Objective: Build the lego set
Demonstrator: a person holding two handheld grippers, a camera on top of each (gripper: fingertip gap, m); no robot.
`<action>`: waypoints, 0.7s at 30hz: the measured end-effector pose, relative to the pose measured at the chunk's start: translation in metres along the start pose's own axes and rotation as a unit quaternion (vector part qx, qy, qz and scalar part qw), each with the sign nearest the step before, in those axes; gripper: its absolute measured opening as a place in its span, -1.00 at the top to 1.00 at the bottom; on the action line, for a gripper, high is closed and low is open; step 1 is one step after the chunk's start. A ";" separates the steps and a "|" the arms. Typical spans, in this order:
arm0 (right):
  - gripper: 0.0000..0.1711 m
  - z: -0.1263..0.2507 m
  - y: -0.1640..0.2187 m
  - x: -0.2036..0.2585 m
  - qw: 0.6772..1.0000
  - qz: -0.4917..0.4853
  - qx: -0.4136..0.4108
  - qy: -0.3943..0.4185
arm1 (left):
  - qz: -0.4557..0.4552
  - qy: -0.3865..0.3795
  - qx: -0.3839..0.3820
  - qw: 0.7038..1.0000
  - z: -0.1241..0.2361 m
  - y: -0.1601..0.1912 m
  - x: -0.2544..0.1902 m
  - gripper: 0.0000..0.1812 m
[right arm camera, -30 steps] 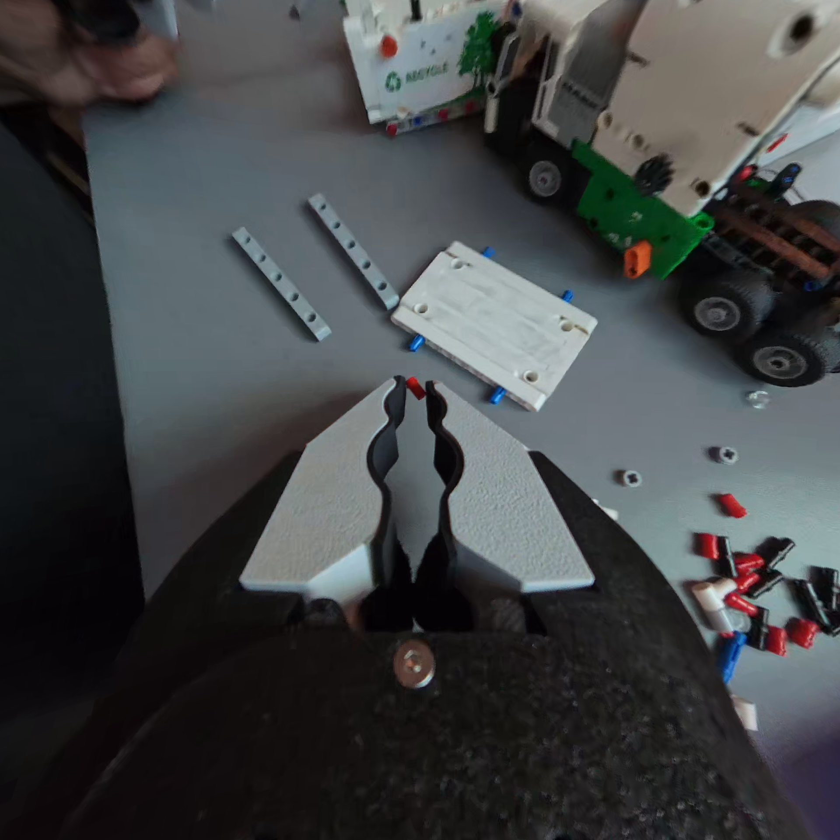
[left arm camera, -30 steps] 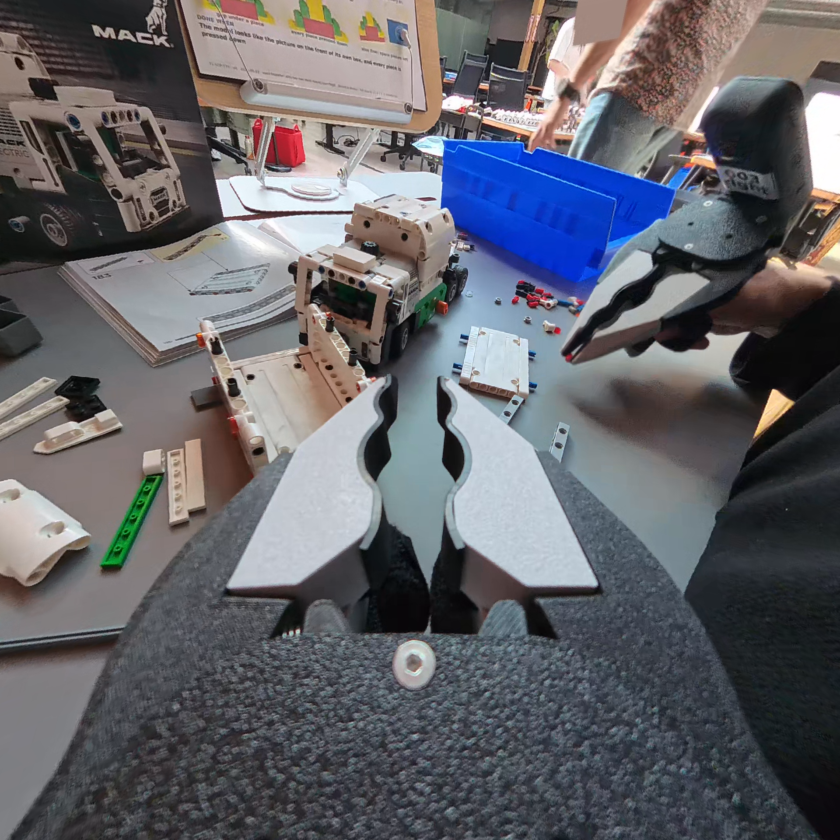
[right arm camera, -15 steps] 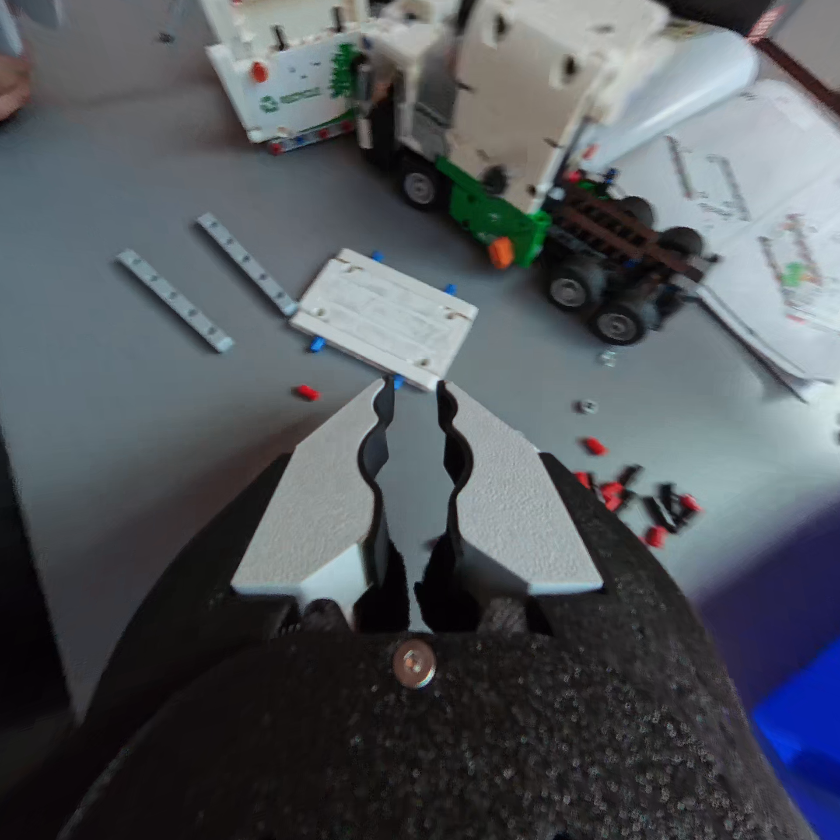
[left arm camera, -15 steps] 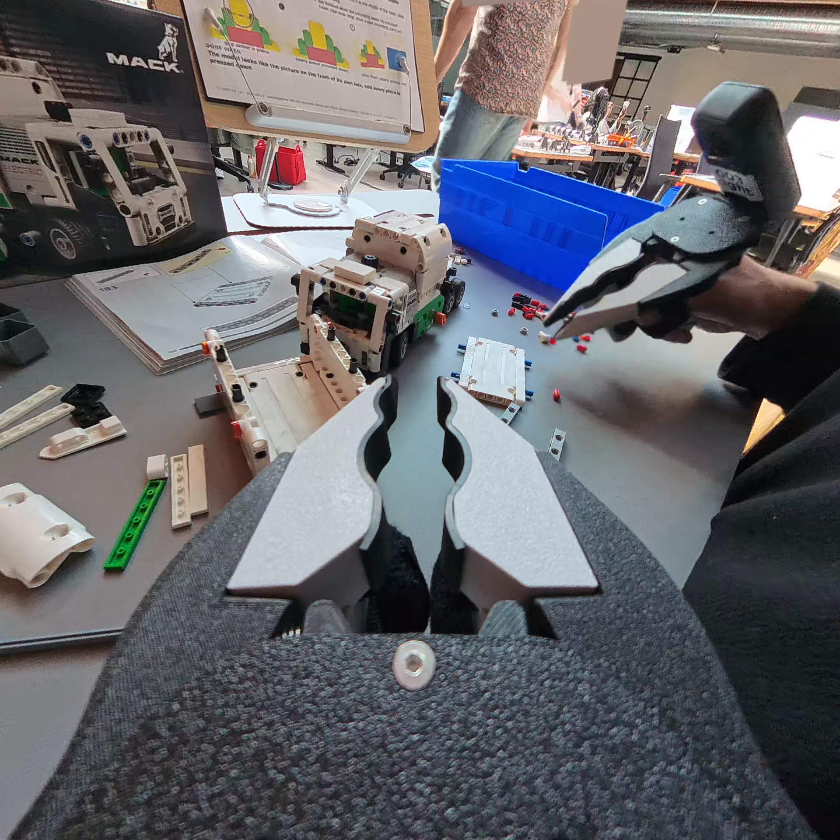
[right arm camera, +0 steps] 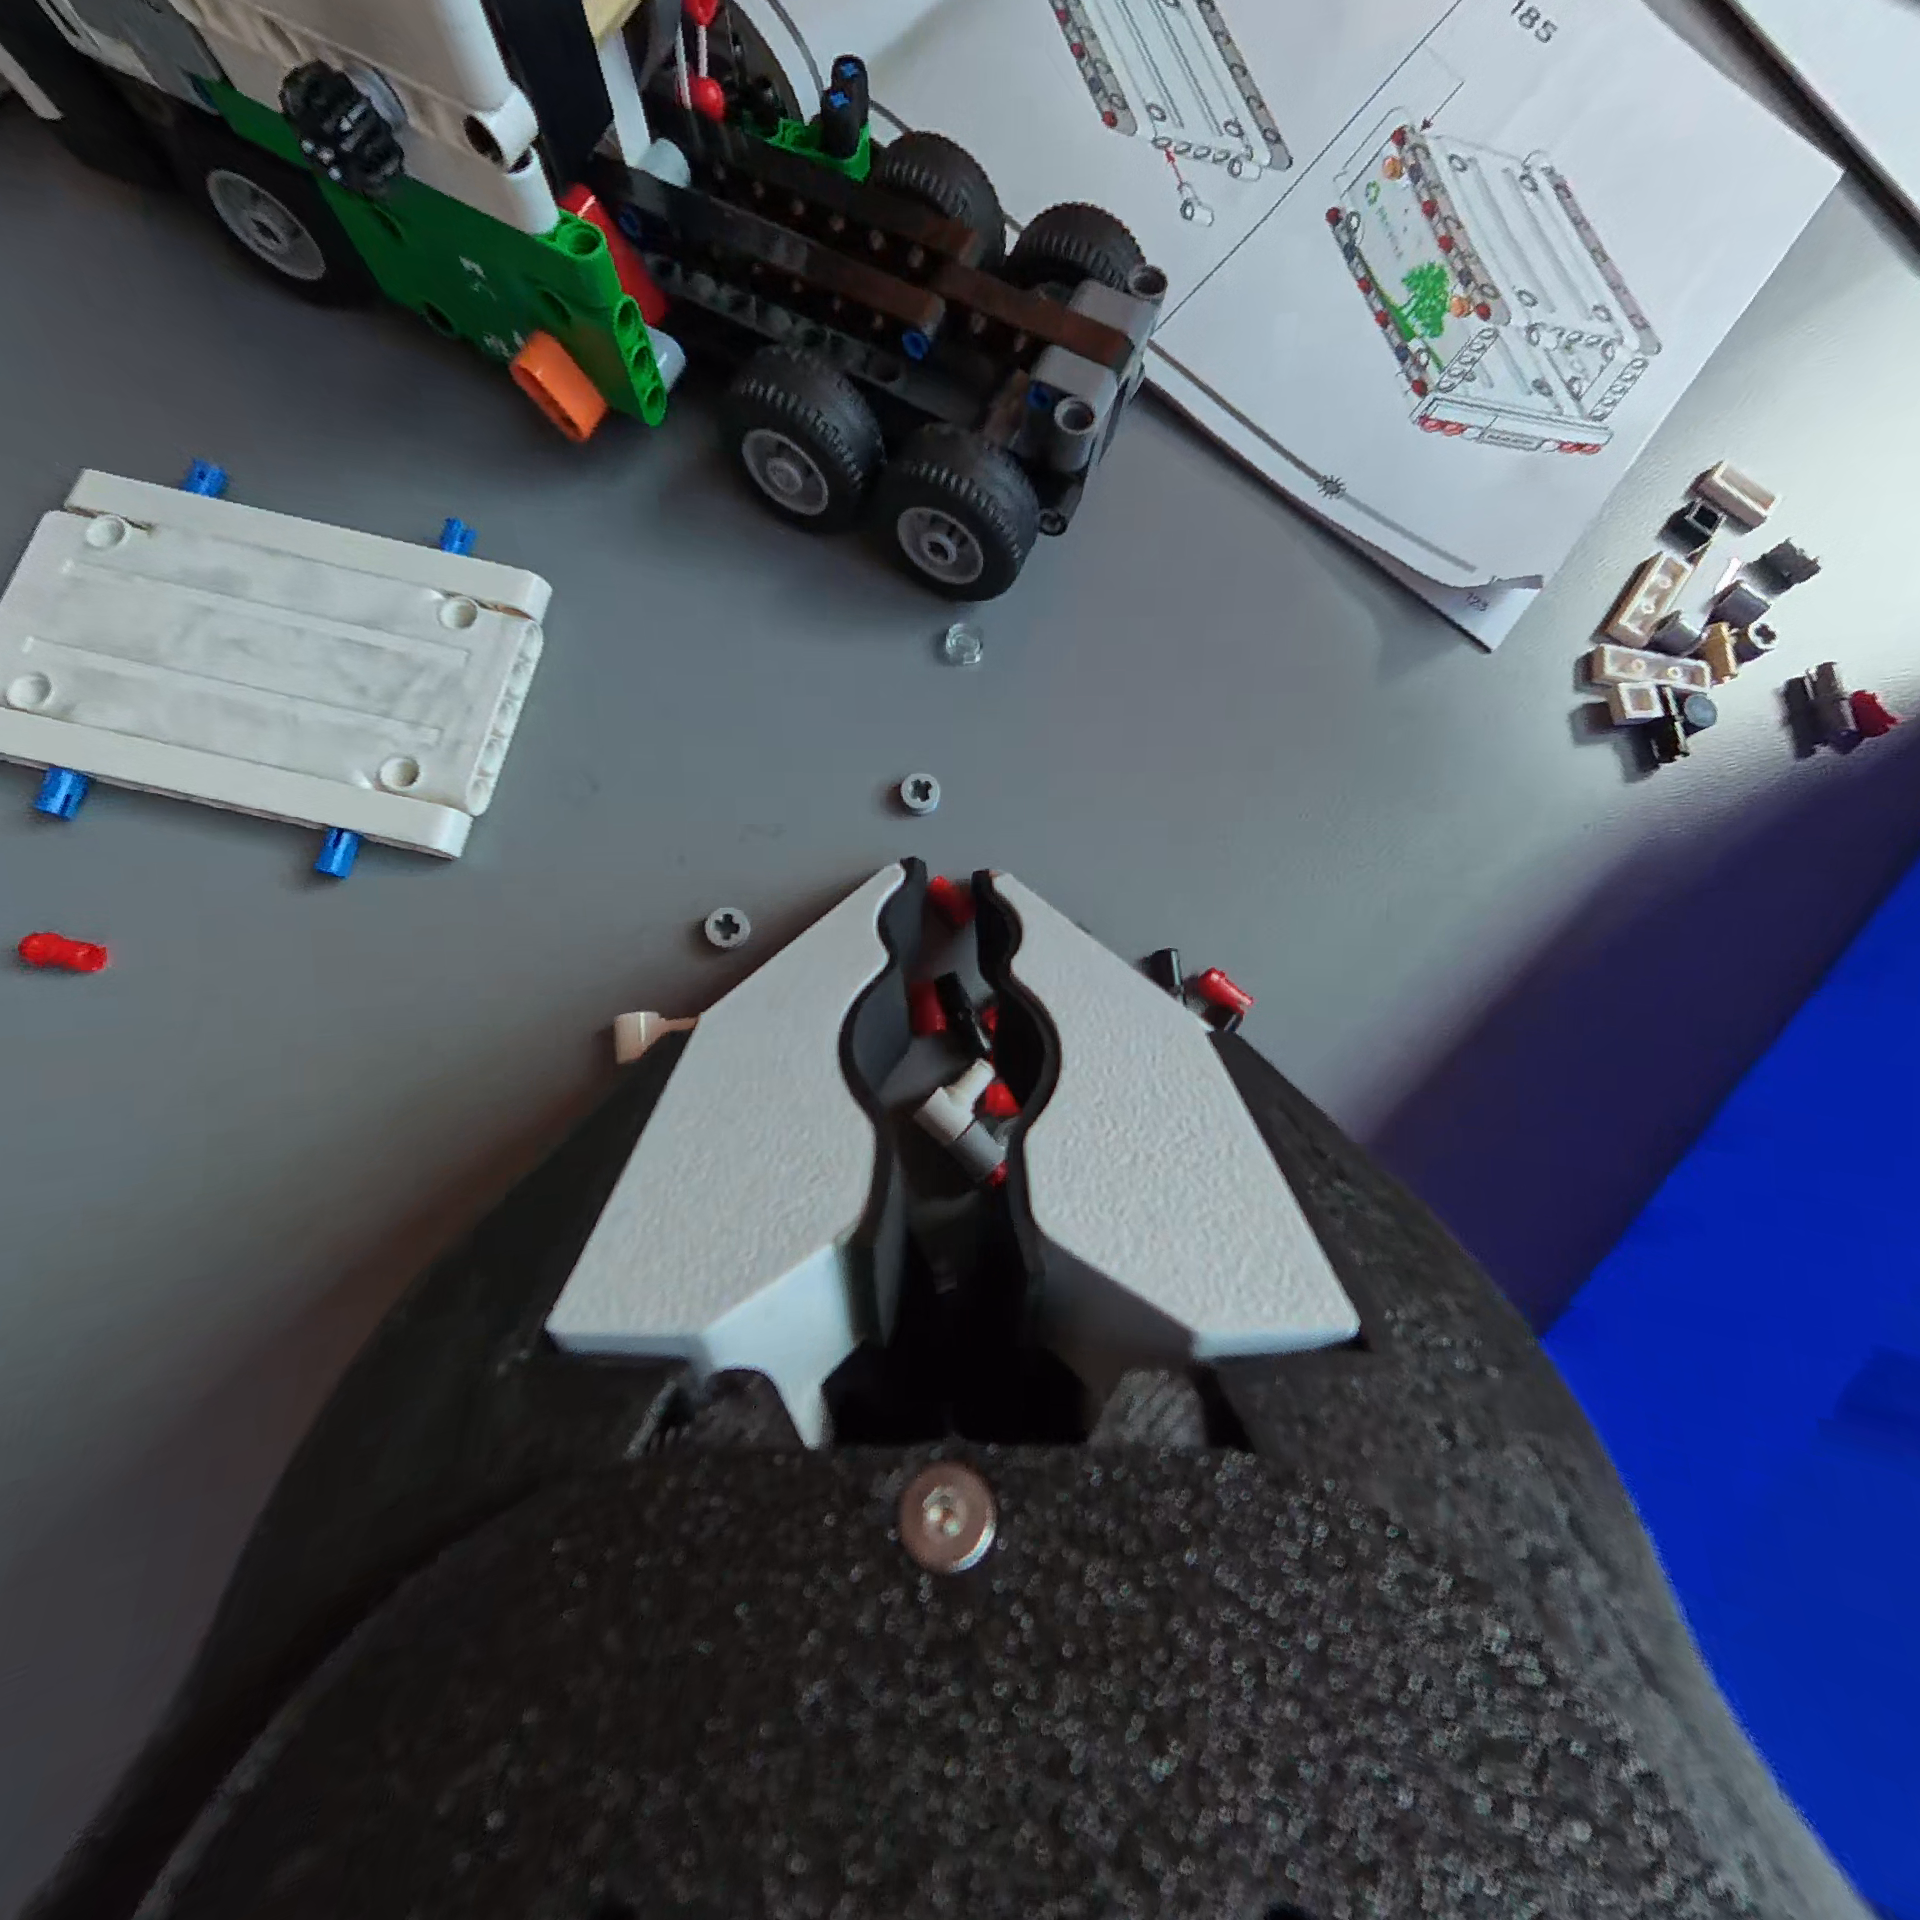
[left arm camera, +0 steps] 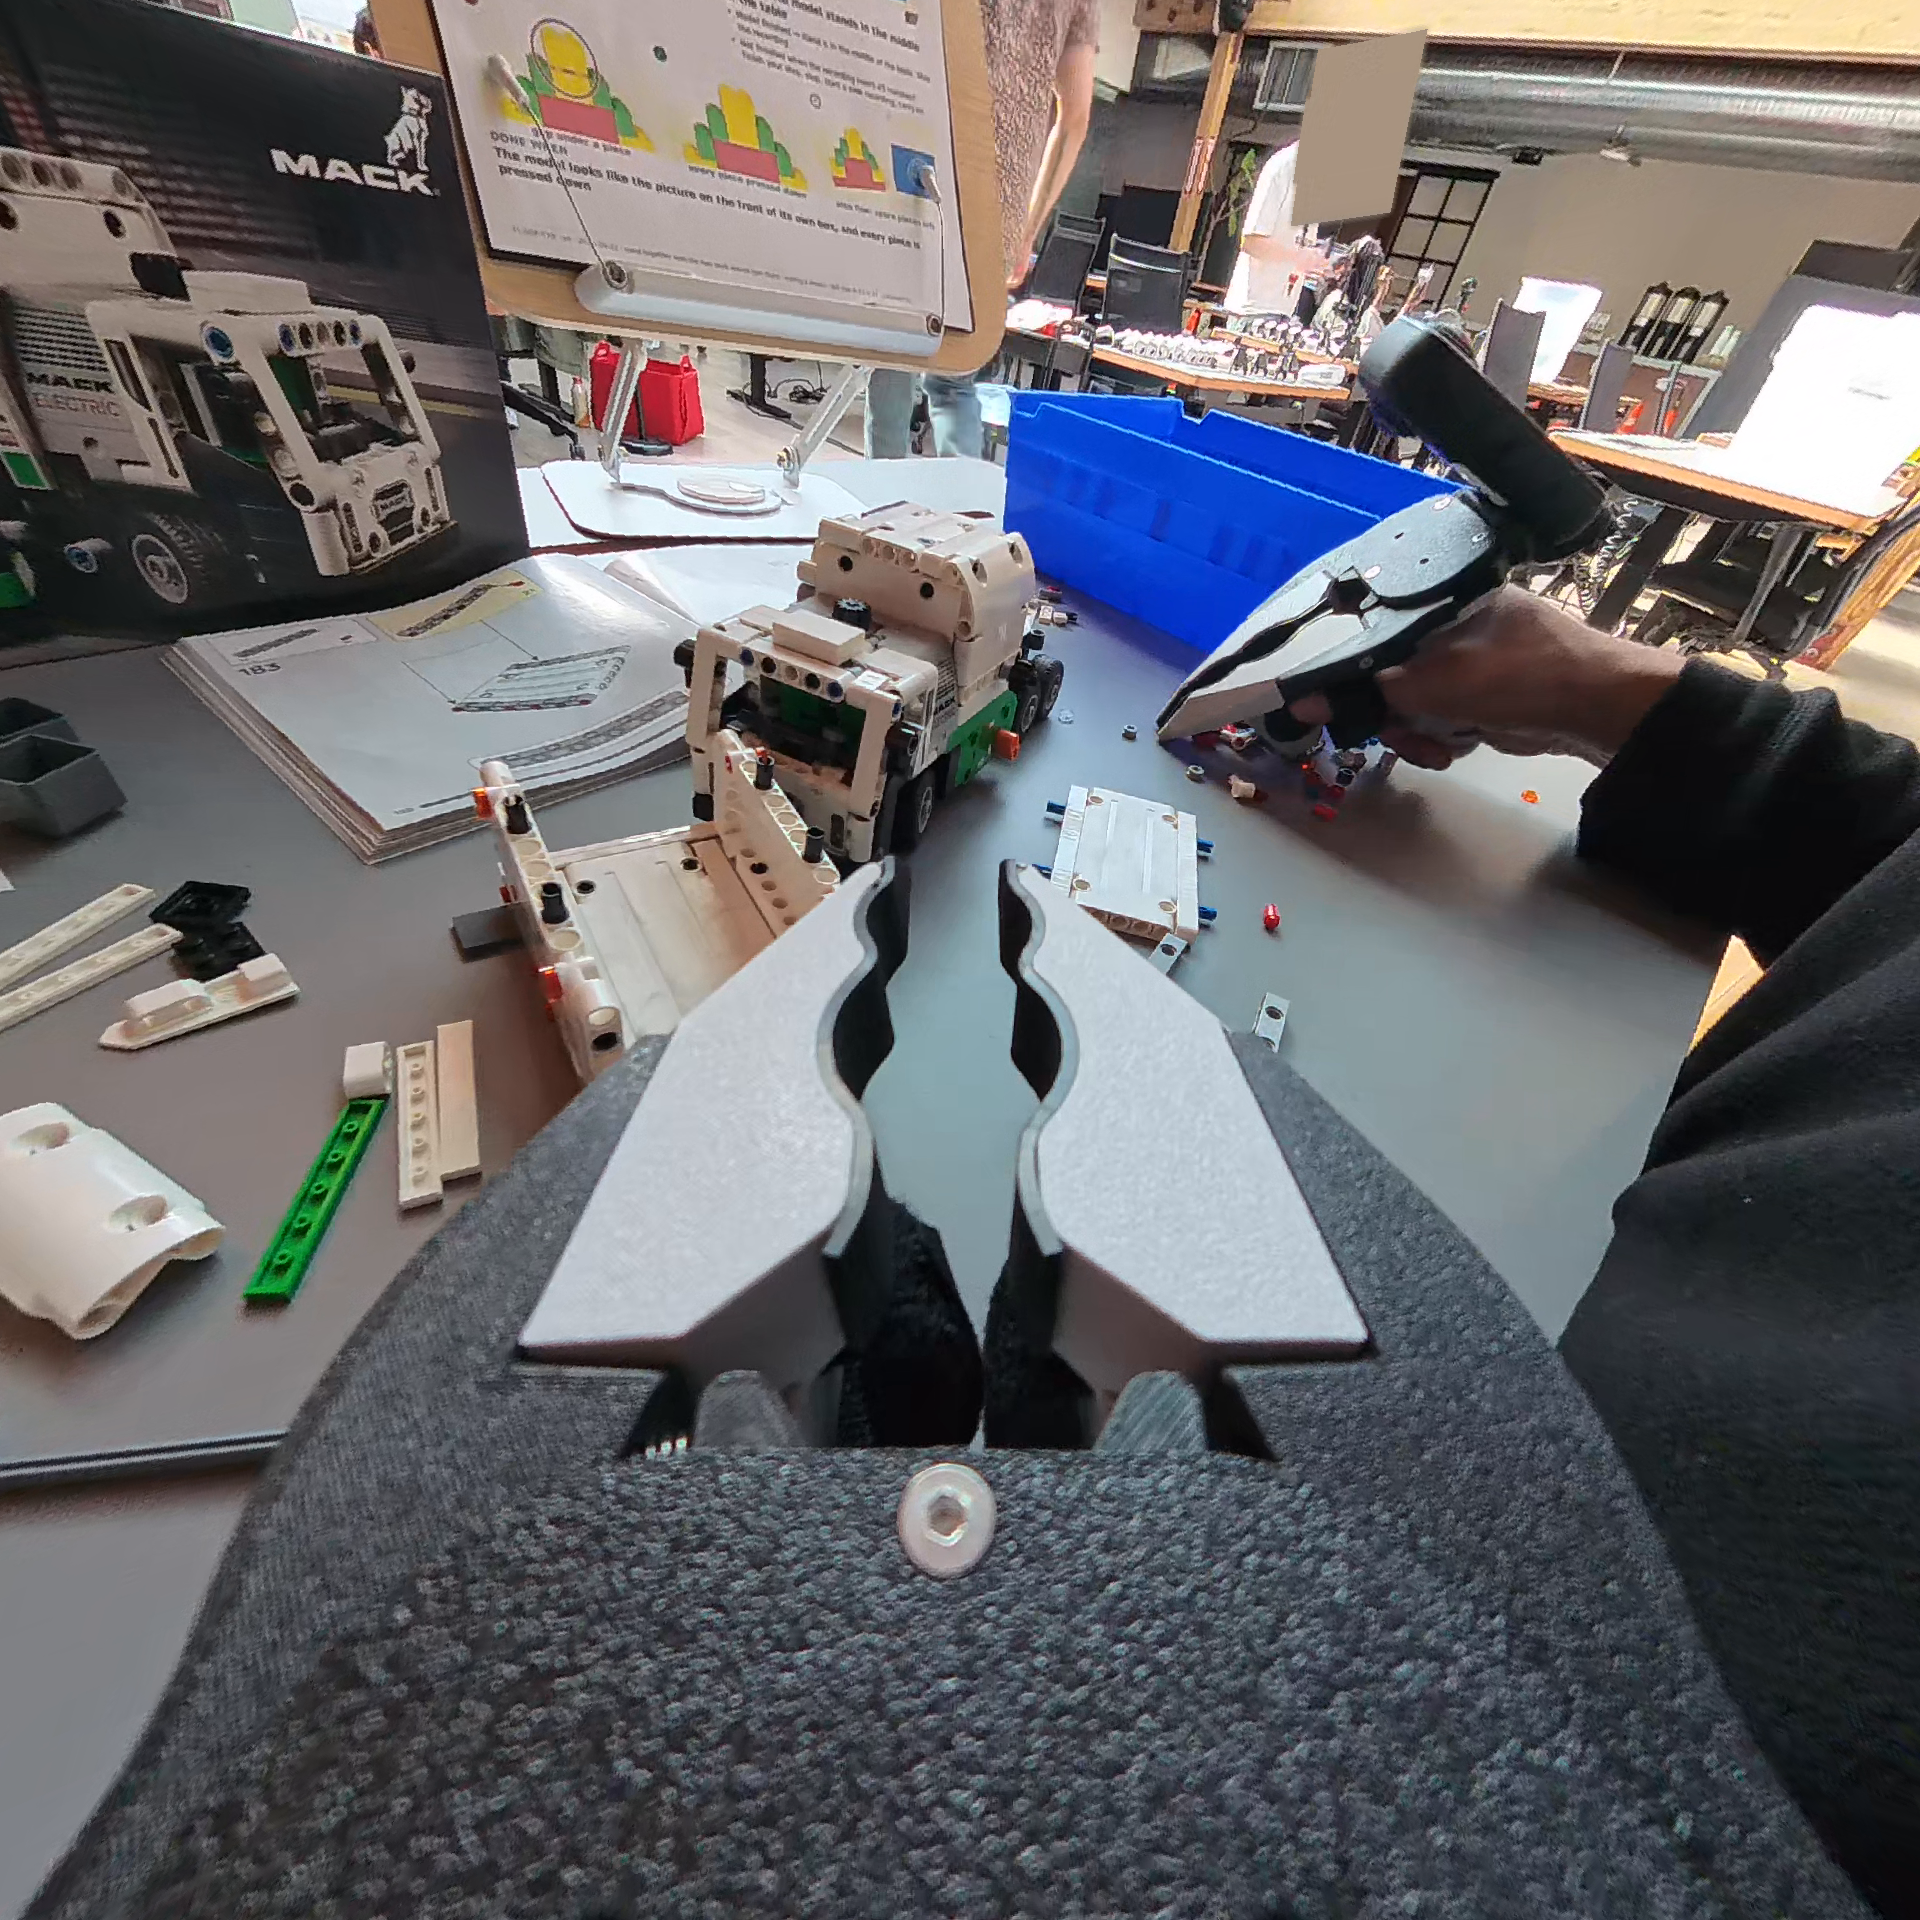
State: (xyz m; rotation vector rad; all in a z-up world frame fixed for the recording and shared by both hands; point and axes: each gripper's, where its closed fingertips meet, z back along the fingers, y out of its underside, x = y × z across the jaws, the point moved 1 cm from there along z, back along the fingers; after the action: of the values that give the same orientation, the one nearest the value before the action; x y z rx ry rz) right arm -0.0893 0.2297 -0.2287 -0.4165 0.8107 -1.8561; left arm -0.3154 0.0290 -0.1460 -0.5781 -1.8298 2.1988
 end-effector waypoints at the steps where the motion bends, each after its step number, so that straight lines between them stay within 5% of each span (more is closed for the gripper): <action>1: 0.91 0.001 0.000 0.002 1.000 -0.002 0.003 -0.005 | 0.000 0.000 0.000 1.000 0.000 0.000 0.000 0.84; 5: 0.92 0.013 -0.015 0.023 0.999 -0.002 -0.028 -0.035 | 0.001 0.002 0.001 1.000 0.000 0.000 0.000 0.84; 11: 0.92 0.030 -0.021 0.130 0.979 0.084 -0.054 -0.177 | 0.000 0.003 0.003 1.000 -0.001 0.001 -0.001 0.84; 21: 0.89 0.014 -0.002 0.137 0.984 0.072 -0.022 -0.160 | -0.004 0.005 0.003 1.000 -0.001 0.001 -0.002 0.84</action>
State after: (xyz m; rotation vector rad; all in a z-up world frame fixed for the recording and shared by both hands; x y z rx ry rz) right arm -0.1389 0.1016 -0.2279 -0.6483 0.6443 -1.5876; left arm -0.3129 0.0288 -0.1465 -0.5804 -1.8163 2.1916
